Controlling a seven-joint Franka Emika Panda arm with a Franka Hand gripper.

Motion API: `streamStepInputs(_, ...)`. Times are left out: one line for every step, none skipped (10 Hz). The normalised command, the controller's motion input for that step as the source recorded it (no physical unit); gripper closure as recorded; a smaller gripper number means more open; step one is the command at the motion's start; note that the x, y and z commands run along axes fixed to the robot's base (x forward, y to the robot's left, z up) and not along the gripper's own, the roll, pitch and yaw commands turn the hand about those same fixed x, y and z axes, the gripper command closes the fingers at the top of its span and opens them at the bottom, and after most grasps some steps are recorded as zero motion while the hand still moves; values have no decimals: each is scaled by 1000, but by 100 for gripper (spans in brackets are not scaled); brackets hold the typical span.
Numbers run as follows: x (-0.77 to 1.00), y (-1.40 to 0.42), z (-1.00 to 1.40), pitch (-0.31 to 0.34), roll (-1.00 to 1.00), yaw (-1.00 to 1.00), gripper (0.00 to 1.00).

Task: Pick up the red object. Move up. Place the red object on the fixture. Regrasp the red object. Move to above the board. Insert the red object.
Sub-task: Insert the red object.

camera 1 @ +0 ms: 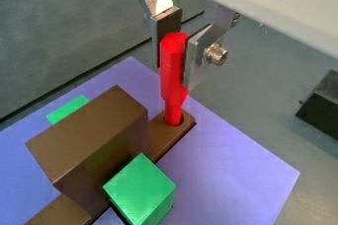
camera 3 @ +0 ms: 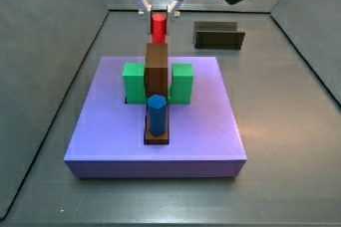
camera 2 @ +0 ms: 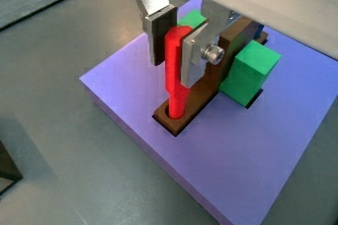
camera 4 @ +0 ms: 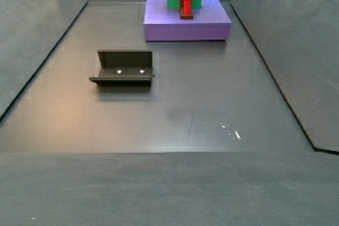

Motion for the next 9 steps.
streamStepInputs(23,0,-260,-40,-37,74,100)
streamStepInputs(97,0,-369,-33,-31,123,100)
streamStepInputs(149,0,-411,-36,-33,120,100)
streamStepInputs(220,9,-451,-13,-13,154,100)
streamStepInputs(263,37,-429,-1,0,186,100)
streamStepInputs(189,0,-426,-29,0,194,100)
streamStepInputs(189,0,-406,-31,37,186,100)
streamStepInputs(257,20,-229,0,123,194,100)
streamStepInputs(240,66,-160,3,177,183,100)
